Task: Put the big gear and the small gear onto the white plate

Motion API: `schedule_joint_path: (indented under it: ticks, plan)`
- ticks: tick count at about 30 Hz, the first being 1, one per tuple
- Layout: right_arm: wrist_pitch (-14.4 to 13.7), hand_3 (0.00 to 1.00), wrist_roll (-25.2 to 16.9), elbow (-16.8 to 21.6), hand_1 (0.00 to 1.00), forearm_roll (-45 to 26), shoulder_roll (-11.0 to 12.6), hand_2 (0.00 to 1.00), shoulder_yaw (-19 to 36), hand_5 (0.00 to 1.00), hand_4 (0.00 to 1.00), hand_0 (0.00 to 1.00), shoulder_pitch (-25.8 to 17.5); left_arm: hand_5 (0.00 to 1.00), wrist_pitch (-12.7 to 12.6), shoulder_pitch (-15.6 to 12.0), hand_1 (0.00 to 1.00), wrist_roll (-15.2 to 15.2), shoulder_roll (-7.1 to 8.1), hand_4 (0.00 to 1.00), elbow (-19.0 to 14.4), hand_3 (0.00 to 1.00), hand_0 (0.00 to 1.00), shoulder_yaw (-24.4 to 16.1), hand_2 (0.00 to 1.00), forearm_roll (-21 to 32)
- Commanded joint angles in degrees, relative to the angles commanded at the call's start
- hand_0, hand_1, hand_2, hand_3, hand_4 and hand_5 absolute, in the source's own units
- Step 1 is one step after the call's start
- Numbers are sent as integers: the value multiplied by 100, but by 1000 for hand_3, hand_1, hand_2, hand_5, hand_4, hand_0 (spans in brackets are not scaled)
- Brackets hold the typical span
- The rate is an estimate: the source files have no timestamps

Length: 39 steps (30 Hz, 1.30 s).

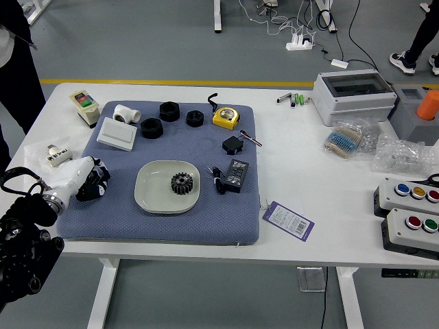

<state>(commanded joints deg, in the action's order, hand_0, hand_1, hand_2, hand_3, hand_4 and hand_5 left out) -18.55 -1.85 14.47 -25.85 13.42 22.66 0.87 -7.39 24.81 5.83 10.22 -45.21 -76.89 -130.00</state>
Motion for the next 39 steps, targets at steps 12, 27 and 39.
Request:
schedule_joint_path:
  ticks: [12, 27, 39]
  plan:
    - [-6, 565, 4, -2, 711, -4, 1, 747, 0, 646, 793, 688, 4, 2, -7, 134, 155, 61, -12, 188, -436, 419, 183, 149, 227, 0]
    - [-2, 565, 5, -2, 711, 15, 18, 747, 5, 645, 793, 690, 35, 2, 143, 313, 221, 113, -84, 211, -1515, 474, 222, 1084, 303, 114]
    - [-1, 565, -1, -3, 712, 32, 21, 747, 19, 644, 792, 690, 43, 131, 852, 229, 406, -149, -64, 428, -1640, 551, 278, 1290, 496, 226]
